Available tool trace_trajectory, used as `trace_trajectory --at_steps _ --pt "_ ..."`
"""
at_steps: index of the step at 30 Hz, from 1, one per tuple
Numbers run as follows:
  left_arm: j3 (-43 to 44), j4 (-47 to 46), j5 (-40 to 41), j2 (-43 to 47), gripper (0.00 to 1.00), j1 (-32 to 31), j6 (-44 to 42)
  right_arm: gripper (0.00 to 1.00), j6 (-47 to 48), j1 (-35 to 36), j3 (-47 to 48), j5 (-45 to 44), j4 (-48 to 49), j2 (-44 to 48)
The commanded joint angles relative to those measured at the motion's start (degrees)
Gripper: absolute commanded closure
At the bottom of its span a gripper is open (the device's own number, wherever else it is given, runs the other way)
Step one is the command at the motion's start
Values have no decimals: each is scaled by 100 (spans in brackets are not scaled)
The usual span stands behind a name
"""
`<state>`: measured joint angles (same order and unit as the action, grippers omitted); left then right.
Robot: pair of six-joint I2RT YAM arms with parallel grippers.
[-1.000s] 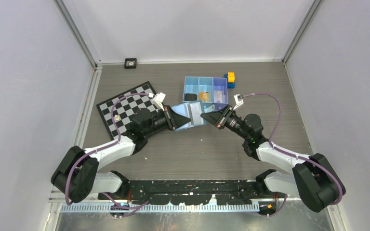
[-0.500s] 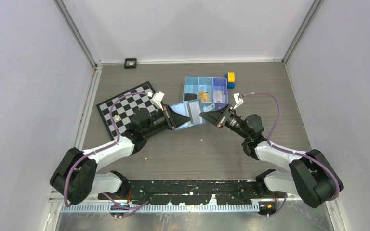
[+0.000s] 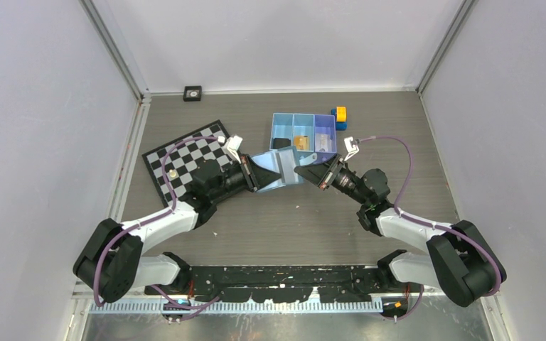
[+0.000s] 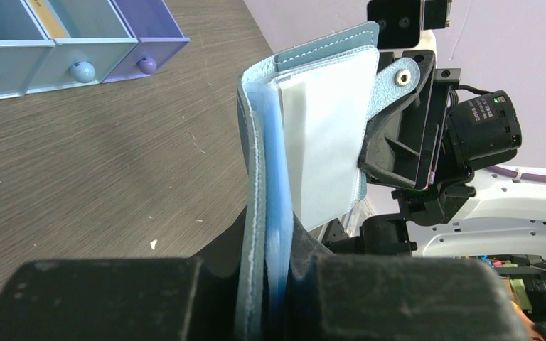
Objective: Take the credit cards out of the card holder
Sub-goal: Remove the credit card from the card holder.
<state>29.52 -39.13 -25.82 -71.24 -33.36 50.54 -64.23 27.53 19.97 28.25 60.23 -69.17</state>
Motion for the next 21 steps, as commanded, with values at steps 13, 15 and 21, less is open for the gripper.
trace_trajectory --at_steps 13,15,21 --pt "30 -49 25 181 100 -11 -149 100 1812 527 1003 -814 -3368 960" --pt "25 -30 45 212 100 -12 -158 99 1959 568 1152 -979 -3695 984" --pt "27 10 84 251 100 -10 -176 86 2100 595 1277 -902 -3883 910"
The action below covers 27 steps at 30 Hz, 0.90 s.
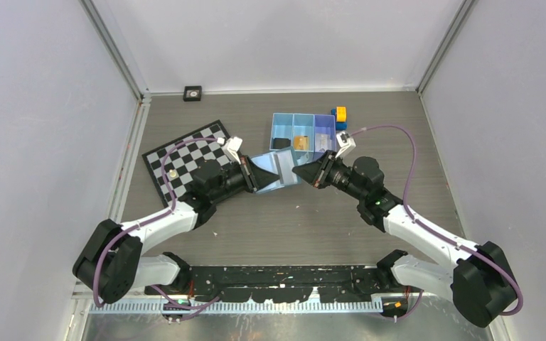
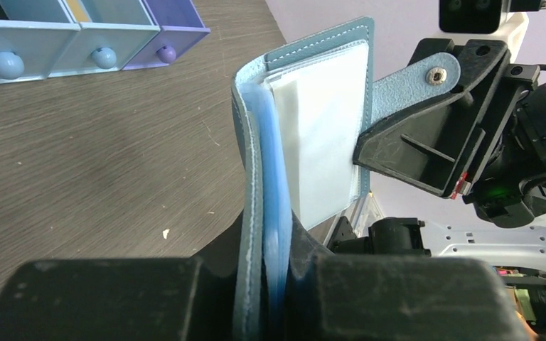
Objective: Take the credit cards out of the card holder
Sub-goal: Remove the credit card from the card holder.
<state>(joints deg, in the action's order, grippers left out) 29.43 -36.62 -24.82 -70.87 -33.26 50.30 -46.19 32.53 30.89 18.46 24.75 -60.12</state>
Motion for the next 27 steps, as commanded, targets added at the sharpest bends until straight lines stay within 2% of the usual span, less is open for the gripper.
trace_trajectory --at_steps 1,7,17,21,22,23,27 --pt "33 -225 2 213 100 -23 -152 82 229 91 148 121 -230 25" --pt "32 -130 31 247 100 -23 -182 74 268 93 53 -138 -353 521" --pt "28 -146 -3 249 100 -17 -192 79 318 84 115 -158 -551 651" --pt "35 -219 -64 240 100 -22 -164 68 323 86 202 -10 -560 429" --pt "32 -229 -81 238 100 -18 -157 67 321 86 218 13 -559 388" --pt "29 -235 -92 240 100 -19 -153 69 316 82 216 25 -557 369" --pt "28 -240 -93 247 100 -19 -148 90 334 86 208 -104 -644 418"
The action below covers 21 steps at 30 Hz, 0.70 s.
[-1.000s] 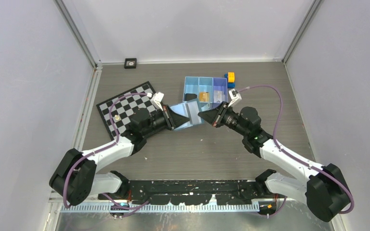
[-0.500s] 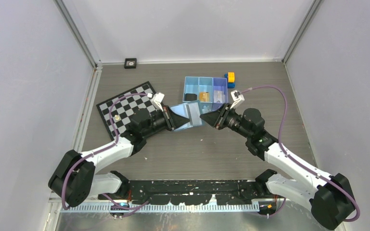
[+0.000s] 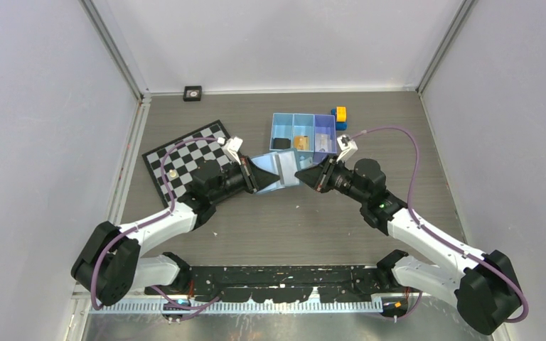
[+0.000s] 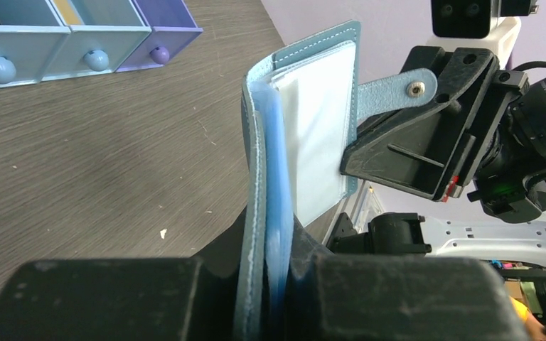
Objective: Take the credit cards out of the card holder
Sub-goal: Remove the credit card from the card holder.
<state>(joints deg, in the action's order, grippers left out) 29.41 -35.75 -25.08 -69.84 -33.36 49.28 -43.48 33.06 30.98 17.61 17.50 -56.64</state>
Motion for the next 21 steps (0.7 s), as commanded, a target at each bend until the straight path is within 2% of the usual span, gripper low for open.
trace_trajectory --at_steps 1,4,12,21 --pt "32 -342 -63 146 100 -6 -41 95 69 28 211 -50 56 76" --pt "18 -374 -92 144 100 -12 -33 98 26 33 186 45 176 82" --pt "21 -393 -102 148 100 -8 -23 93 -330 -1 -9 733 1019 140" --pt "24 -391 -110 132 100 -7 -26 91 -309 -5 -7 707 946 204"
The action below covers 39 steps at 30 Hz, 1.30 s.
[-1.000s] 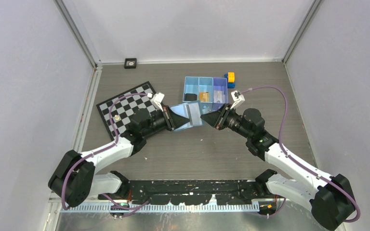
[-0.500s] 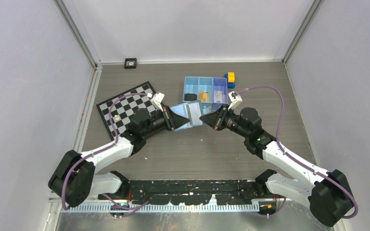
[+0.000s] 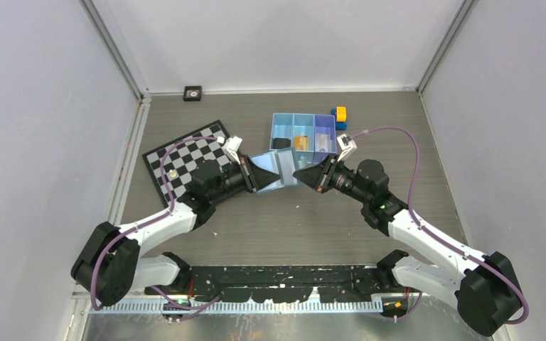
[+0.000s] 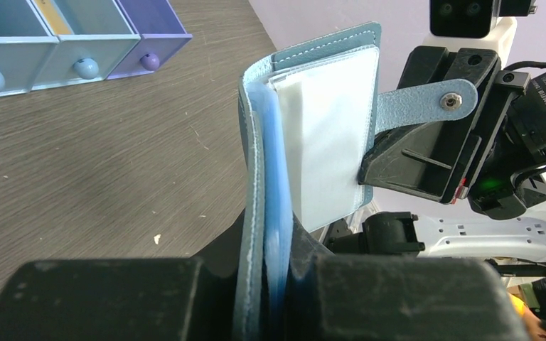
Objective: Take the credit cards out of the card holder
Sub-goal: Remove the credit card from the card holder.
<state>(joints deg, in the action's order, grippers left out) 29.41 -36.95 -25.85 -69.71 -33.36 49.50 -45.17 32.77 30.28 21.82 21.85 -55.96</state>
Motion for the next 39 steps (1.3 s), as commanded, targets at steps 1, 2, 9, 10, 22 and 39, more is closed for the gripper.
trace_trajectory --at_steps 1,2,9,10,22,39 --pt "30 -277 -34 116 100 -4 -46 90 -142 26 53 328 574 126" --pt "32 -274 -35 111 100 -11 -45 89 -167 23 42 365 622 118" --pt "47 -272 -52 68 100 -11 -36 85 -226 27 -11 550 848 120" --pt "48 -275 -58 59 100 -11 -30 84 -253 27 -20 603 926 106" --pt "55 -286 -69 45 100 -11 -19 100 -48 22 97 220 330 132" --pt "-14 -763 -383 96 100 -12 139 78 486 27 564 -707 -1050 -62"
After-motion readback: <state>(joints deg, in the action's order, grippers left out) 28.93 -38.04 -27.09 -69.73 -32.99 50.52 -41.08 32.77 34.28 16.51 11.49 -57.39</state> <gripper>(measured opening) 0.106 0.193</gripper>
